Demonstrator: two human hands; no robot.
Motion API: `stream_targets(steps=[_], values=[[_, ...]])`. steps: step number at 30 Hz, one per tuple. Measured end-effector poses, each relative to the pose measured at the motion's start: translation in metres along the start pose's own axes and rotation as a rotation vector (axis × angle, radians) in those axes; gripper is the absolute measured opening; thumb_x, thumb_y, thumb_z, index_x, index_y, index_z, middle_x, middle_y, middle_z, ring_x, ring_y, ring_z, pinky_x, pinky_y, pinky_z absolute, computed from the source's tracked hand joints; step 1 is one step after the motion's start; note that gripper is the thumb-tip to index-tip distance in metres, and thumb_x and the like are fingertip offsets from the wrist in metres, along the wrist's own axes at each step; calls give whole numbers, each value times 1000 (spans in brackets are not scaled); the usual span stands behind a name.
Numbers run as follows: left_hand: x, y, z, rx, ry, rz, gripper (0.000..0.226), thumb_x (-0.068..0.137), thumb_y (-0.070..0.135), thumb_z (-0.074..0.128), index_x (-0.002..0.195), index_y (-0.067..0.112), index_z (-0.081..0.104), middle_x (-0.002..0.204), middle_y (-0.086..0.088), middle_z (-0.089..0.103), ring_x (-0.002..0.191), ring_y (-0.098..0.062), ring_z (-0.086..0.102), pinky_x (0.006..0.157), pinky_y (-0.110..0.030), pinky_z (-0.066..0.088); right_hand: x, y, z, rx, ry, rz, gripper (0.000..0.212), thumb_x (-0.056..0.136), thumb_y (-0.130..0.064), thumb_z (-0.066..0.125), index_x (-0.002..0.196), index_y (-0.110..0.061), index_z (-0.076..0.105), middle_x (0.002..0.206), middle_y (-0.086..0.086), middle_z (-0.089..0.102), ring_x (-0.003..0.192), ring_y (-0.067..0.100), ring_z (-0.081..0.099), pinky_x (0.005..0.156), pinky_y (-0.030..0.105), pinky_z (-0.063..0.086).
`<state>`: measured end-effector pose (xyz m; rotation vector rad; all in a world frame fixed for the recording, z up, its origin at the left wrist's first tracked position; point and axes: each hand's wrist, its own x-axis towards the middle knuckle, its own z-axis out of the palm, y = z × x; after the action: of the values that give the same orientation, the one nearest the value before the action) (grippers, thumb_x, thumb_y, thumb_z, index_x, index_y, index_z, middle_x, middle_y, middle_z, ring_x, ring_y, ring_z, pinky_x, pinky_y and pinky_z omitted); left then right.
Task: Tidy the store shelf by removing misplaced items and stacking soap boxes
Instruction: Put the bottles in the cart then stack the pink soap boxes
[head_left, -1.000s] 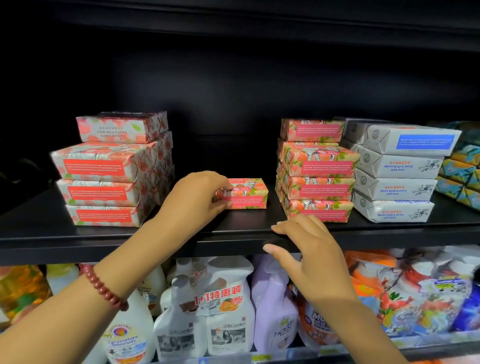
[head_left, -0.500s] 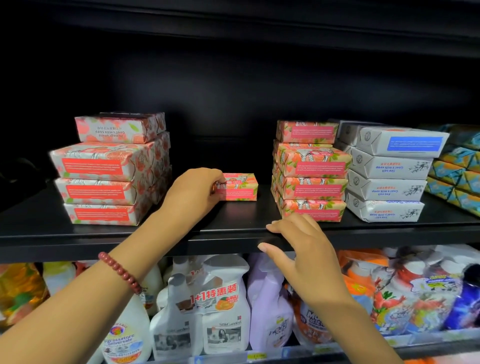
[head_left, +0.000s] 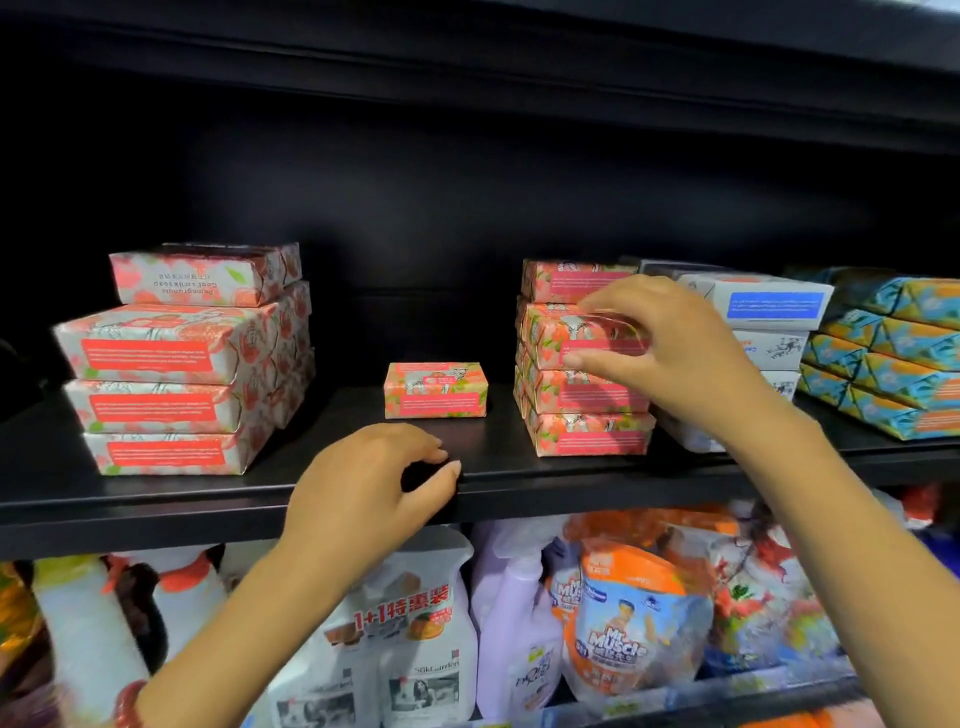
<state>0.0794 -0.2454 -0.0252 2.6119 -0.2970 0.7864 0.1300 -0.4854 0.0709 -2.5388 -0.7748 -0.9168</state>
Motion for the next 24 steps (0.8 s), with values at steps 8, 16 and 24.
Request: stream_targets(steps=[8, 16, 24], values=[[-1, 2, 0, -7, 3, -13, 50, 76, 59, 40, 93, 27, 74, 99, 16, 70, 93, -5, 63, 72, -22, 47, 17, 6, 6, -178, -211, 44, 76, 70, -57, 69, 132, -19, 48, 130, 1, 44, 126, 16, 31, 101, 31, 30], [-1, 5, -1, 24, -10, -3, 54, 77, 61, 34, 98, 28, 73, 102, 16, 69, 95, -4, 61, 72, -19, 45, 22, -1, -3, -101, -317, 103, 70, 63, -62, 69, 118, -21, 55, 116, -5, 55, 109, 16, 49, 90, 33, 45], [12, 13, -10, -19, -19, 78, 59, 73, 60, 54, 125, 32, 57, 114, 11, 64, 102, -11, 59, 77, -25, 48, -16, -12, -15, -179, -101, 82, 89, 57, -68, 64, 132, -24, 46, 122, -6, 46, 117, 10, 35, 89, 29, 36]])
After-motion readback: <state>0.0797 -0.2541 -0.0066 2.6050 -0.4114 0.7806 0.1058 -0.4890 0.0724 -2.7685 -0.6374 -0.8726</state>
